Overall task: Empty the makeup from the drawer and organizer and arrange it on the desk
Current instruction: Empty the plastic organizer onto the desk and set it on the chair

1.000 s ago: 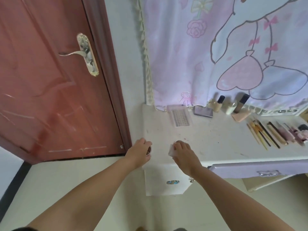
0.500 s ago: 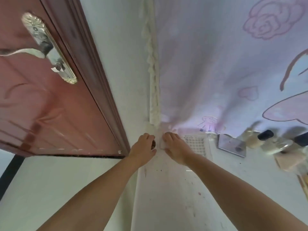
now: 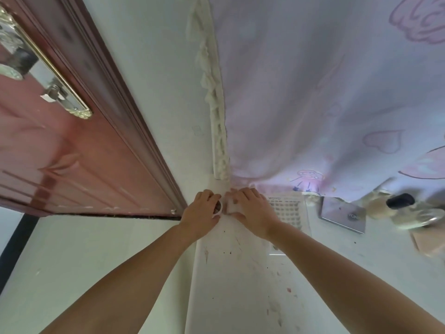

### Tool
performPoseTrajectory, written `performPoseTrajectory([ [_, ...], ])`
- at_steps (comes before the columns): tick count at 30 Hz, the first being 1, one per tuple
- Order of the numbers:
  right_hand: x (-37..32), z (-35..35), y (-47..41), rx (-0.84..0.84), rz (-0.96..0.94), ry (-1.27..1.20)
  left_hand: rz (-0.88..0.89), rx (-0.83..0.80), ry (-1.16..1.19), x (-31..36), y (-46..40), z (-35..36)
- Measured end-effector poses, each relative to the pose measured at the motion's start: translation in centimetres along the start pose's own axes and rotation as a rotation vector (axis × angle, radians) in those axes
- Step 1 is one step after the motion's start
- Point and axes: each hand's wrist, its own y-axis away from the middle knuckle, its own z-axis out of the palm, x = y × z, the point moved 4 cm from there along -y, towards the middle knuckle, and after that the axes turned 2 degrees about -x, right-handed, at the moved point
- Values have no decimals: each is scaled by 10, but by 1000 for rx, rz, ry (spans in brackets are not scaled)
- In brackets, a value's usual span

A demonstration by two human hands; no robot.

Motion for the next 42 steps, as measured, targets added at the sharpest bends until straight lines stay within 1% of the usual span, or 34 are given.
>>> performPoseTrajectory([
  [4, 23, -3, 24, 37, 81, 15, 5, -1, -15, 5, -4, -1],
  [9, 30, 3, 28, -13, 40, 194, -3, 1, -39, 11, -10, -1],
  [14, 39, 3, 31, -98, 99, 266, -19, 8, -43, 14, -11, 2],
  [18, 37, 0, 34, -126, 108, 267, -9, -3, -66, 21, -9, 6],
  [22, 32, -7, 48, -67, 145, 209, -56, -53, -39, 20, 1, 5],
  [25, 25, -17, 67, -51, 198, 200, -56, -75, -62, 22, 14, -8],
  [27, 16, -25, 81, -20, 240, 195, -21, -59, -95, 30, 26, -20],
  [30, -3, -40, 105, 58, 337, 190, 76, 0, -104, 49, 47, -40],
  [34, -41, -51, 153, 311, 508, 212, 238, 164, -157, 79, 90, -57],
  [36, -59, -45, 184, 400, 615, 246, 321, 201, -218, 93, 116, -54],
  [38, -73, -31, 220, 386, 723, 249, 410, 216, -271, 109, 142, -43],
  [40, -85, -12, 261, 321, 848, 243, 489, 213, -277, 126, 166, -26],
  [42, -95, 6, 309, 261, 948, 243, 542, 175, -316, 149, 190, -6],
])
